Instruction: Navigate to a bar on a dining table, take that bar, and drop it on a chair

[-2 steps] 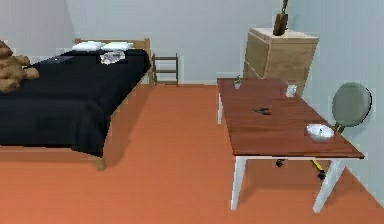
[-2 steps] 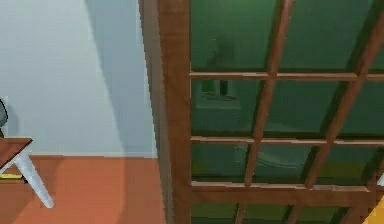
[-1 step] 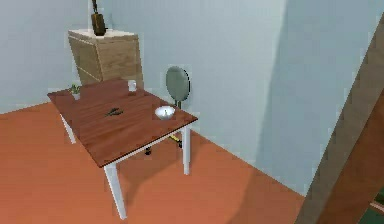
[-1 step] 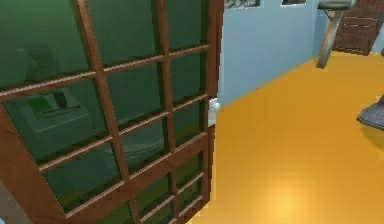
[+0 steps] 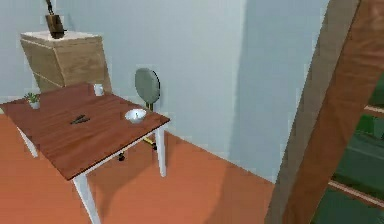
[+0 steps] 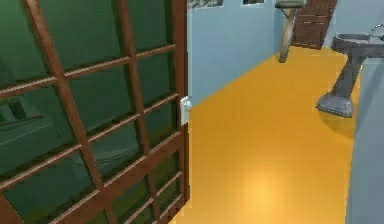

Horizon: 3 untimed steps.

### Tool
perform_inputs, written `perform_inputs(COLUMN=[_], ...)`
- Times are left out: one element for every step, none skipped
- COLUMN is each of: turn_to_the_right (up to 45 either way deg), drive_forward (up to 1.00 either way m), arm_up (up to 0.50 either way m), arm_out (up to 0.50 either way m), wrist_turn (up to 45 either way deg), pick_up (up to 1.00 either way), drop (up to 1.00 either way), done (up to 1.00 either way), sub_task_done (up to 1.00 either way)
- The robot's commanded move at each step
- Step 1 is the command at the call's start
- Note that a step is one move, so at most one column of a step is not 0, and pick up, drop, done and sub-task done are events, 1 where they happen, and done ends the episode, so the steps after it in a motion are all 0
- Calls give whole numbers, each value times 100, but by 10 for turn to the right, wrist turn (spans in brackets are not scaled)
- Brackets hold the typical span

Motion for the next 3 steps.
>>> perform_inputs(turn_to_the_right=[0, -450, -60], drive_forward=[35, 0, 0], arm_up=[0, 0, 0], arm_out=[0, 0, 0], wrist_turn=[0, 0, 0], pick_up=[0, 0, 0], drop=[0, 0, 0], done=[0, 0, 0], sub_task_done=[0, 0, 0])
